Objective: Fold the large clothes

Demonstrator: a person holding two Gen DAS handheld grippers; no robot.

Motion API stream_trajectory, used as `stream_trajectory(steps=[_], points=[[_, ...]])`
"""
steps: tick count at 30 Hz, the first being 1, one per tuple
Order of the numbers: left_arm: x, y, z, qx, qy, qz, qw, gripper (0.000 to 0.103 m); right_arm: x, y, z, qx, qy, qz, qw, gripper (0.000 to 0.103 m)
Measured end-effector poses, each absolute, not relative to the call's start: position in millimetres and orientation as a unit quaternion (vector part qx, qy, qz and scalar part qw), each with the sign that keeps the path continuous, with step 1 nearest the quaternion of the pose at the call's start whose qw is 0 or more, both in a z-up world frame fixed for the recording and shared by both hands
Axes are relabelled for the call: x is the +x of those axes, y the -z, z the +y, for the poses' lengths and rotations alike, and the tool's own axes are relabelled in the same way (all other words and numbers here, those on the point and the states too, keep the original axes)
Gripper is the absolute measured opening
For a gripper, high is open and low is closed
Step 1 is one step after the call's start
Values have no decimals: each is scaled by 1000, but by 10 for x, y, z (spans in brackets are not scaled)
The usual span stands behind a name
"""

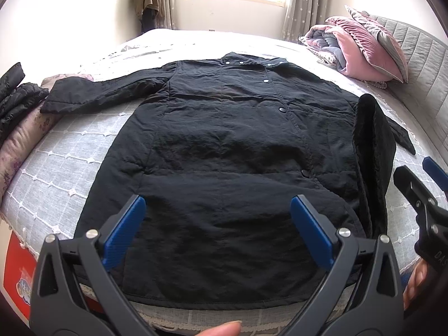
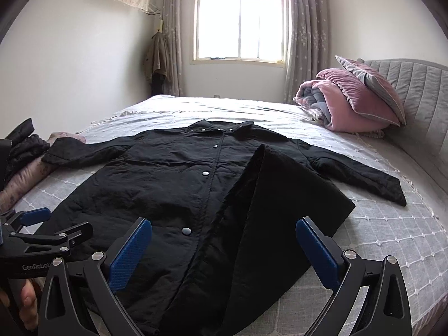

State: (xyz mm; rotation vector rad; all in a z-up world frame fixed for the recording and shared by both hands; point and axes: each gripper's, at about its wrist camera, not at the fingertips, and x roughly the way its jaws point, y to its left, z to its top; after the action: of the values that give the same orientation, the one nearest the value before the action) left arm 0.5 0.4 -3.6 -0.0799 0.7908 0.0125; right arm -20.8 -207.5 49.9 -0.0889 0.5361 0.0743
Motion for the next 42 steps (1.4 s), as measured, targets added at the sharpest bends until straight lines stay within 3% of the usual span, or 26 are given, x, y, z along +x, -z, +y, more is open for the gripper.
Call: stream_trajectory(steps=[37,42], points=[[58,92,36,-51,2,409,911,103,67,-421,-2161,-83,24,306,948,103],[192,157,183,-69,-16,393,917,103,547,-355,-2452,-5,32,375,926,103]])
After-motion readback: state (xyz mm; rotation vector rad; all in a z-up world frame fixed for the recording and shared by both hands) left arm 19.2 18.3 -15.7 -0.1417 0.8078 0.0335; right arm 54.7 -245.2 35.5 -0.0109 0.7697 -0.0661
